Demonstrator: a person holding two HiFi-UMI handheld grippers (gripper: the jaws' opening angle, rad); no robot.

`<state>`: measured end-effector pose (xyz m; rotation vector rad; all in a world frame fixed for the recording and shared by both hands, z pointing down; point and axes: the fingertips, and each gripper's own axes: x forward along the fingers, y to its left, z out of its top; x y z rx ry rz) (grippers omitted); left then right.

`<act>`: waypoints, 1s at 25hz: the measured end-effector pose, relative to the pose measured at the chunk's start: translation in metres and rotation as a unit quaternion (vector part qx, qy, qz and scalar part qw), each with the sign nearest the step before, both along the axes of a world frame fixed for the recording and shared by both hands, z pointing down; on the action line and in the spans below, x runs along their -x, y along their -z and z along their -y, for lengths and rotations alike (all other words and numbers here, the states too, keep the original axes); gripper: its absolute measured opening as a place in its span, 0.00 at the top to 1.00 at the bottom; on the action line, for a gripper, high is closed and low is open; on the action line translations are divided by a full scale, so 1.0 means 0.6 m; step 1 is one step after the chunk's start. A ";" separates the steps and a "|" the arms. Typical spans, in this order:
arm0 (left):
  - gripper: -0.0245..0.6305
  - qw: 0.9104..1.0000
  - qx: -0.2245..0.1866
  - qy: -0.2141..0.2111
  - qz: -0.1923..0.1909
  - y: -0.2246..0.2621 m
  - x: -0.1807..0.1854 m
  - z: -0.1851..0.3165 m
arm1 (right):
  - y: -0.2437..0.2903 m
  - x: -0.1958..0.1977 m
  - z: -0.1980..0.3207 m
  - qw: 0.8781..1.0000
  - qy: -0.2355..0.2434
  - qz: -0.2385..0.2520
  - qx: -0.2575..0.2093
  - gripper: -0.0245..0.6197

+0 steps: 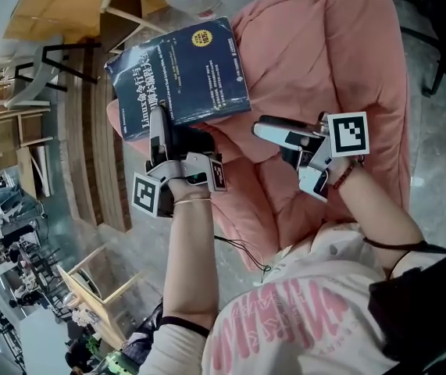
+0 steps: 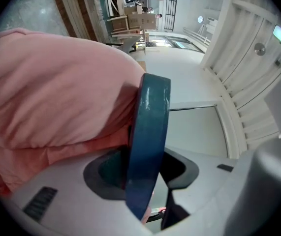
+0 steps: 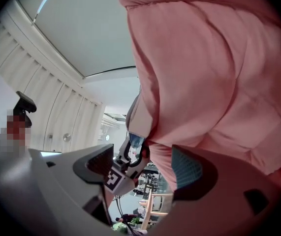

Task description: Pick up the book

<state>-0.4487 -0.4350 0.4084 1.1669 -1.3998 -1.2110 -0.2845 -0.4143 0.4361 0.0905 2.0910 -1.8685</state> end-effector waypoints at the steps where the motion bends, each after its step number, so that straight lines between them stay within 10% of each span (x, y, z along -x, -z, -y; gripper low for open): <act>1: 0.67 1.000 0.002 0.002 0.000 -0.001 0.001 0.000 | 0.001 0.003 0.009 1.000 -0.003 0.003 0.001 0.40; 18: 0.67 1.000 -0.009 0.010 0.000 -0.006 -0.001 -0.003 | -0.009 0.074 0.139 0.993 -0.036 0.029 0.110 0.42; 21: 0.67 1.000 -0.010 0.013 0.001 -0.005 -0.001 -0.005 | -0.011 0.076 0.131 0.992 -0.038 0.015 0.122 0.64; 25: 0.67 1.000 -0.011 0.017 -0.002 -0.004 -0.001 -0.005 | -0.010 0.073 0.129 0.990 -0.049 0.006 0.134 0.66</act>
